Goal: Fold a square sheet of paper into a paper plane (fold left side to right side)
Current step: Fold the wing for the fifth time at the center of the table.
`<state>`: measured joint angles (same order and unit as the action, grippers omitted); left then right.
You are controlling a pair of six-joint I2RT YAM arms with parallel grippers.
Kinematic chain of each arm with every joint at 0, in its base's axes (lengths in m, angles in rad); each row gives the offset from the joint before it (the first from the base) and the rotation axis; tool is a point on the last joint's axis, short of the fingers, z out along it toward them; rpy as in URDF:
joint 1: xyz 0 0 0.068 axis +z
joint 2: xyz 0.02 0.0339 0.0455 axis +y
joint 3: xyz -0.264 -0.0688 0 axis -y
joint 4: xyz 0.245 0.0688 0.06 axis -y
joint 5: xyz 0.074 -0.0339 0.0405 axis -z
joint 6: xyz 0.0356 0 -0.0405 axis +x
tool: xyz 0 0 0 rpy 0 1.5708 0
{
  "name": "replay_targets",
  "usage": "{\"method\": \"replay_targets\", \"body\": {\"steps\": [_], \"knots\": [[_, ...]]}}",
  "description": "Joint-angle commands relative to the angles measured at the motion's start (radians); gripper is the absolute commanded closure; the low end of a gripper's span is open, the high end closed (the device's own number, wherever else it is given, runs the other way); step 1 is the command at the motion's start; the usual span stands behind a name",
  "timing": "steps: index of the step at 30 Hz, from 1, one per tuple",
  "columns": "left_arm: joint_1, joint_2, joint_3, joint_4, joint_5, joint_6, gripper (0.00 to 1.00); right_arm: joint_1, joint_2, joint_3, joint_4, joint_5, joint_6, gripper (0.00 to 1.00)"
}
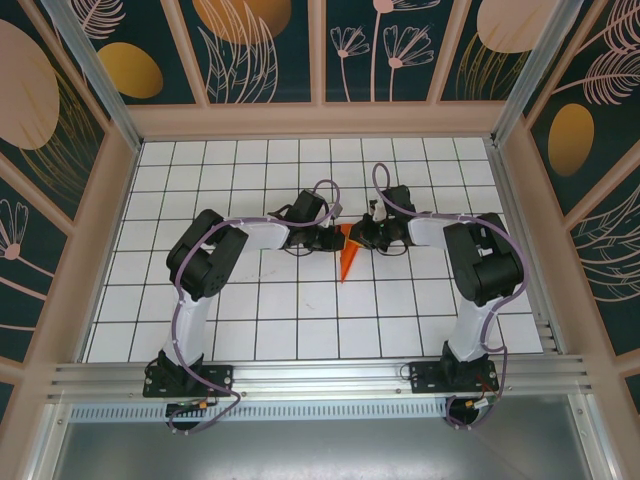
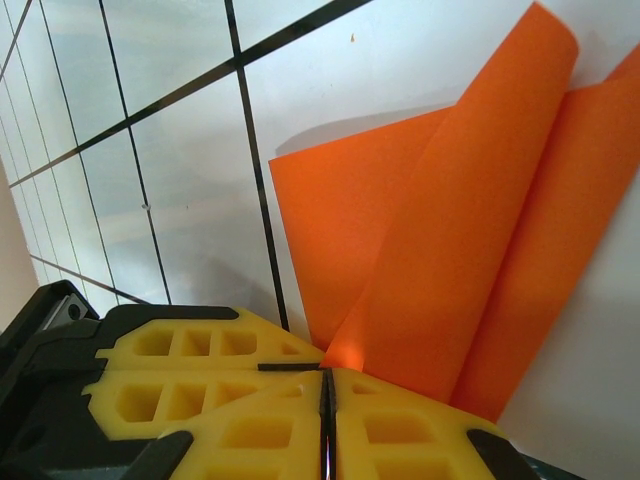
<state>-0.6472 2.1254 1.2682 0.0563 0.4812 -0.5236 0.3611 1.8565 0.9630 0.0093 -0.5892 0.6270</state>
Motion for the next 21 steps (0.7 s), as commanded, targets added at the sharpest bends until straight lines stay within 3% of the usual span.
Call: {"method": "replay_targets", "body": {"steps": [1,21], "knots": [[0.007,0.013,-0.035,-0.048,-0.091,0.020,1.00,0.005,0.012,-0.023,0.003,0.023,-0.015,0.88],[0.007,0.000,-0.056,-0.040,-0.093,0.017,1.00,-0.005,0.046,-0.050,-0.060,0.064,-0.023,0.89]]}}
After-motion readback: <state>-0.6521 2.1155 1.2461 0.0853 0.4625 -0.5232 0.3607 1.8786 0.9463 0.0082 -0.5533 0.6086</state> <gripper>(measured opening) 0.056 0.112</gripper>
